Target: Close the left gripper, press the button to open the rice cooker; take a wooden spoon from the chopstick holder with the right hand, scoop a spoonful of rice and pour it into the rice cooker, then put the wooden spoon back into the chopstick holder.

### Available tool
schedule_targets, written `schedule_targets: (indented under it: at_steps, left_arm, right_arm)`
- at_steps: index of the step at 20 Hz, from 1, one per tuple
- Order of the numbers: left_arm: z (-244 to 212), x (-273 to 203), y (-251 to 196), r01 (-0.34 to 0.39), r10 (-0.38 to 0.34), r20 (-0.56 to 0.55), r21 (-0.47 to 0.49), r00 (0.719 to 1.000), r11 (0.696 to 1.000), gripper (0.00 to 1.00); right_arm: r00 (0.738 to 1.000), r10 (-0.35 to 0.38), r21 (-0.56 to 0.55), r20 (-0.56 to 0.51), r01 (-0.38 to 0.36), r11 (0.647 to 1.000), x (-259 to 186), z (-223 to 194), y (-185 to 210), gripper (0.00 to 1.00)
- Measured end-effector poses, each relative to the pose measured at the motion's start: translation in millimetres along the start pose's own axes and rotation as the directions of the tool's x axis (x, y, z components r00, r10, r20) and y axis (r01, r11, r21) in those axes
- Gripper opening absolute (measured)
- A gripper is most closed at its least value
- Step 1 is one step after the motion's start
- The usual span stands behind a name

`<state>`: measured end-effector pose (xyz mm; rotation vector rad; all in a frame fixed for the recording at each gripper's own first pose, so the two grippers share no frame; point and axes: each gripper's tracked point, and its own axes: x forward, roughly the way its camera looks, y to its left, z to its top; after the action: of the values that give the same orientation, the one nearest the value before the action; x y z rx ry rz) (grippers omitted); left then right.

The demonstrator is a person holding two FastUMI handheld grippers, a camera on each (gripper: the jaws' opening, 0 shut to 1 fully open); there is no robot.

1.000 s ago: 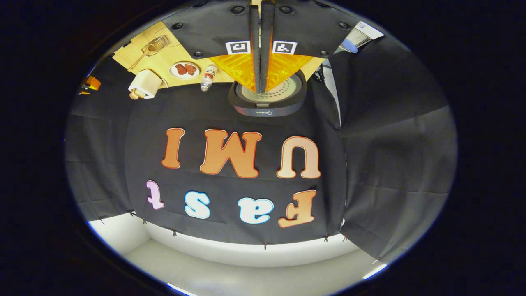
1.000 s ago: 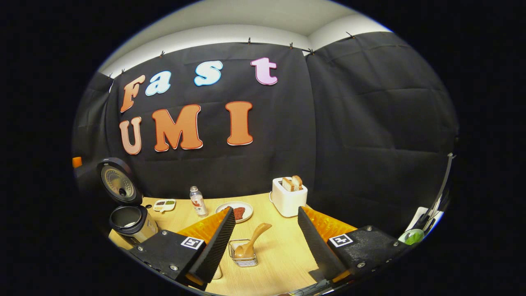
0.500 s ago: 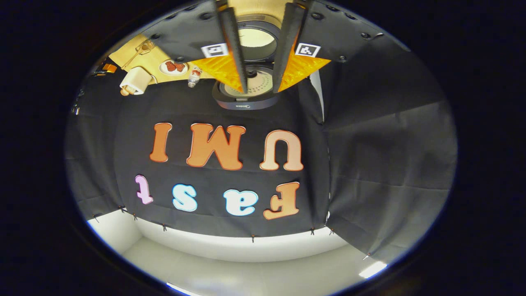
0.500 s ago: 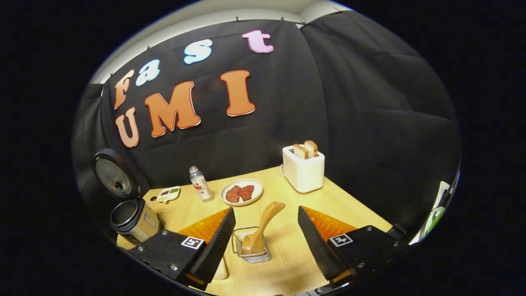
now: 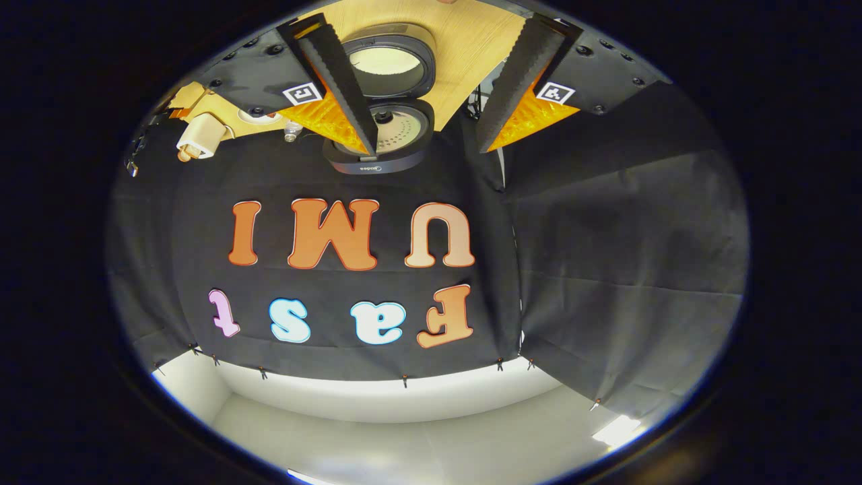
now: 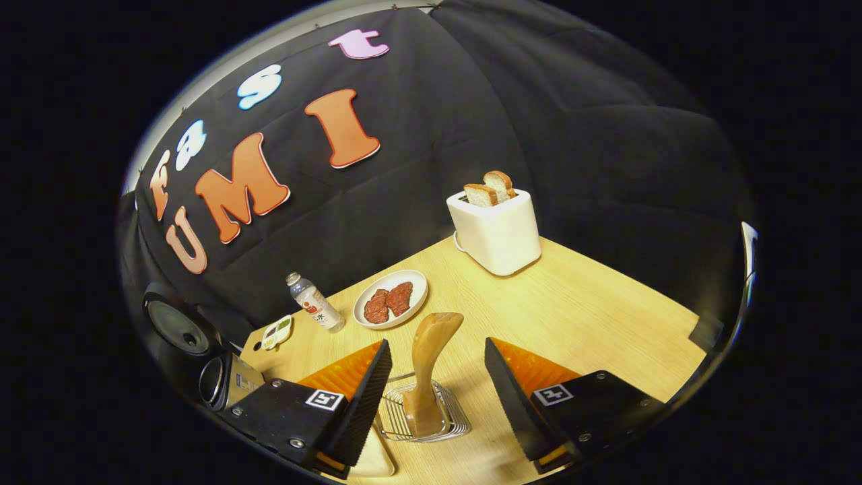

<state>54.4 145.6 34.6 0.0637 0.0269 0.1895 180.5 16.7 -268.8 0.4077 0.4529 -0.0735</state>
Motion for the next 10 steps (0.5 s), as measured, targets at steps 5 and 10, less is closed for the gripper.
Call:
schedule_targets:
  at_steps: [5, 10]
  left_arm:
    - [-8, 1, 9, -0.019, 0.019, -0.026, -0.016, 0.999, 1.0, 1.0]
    - [-13, 2, 21, -0.042, 0.041, -0.041, -0.029, 0.998, 0.999, 0.99]
  right_arm:
    - [1.0, 0.004, 0.057, -0.015, -0.003, 0.998, 18, -3, 1, 0.68]
    - [0.997, 0.047, 0.137, -0.063, -0.038, 0.99, 23, -3, 10, 0.32]
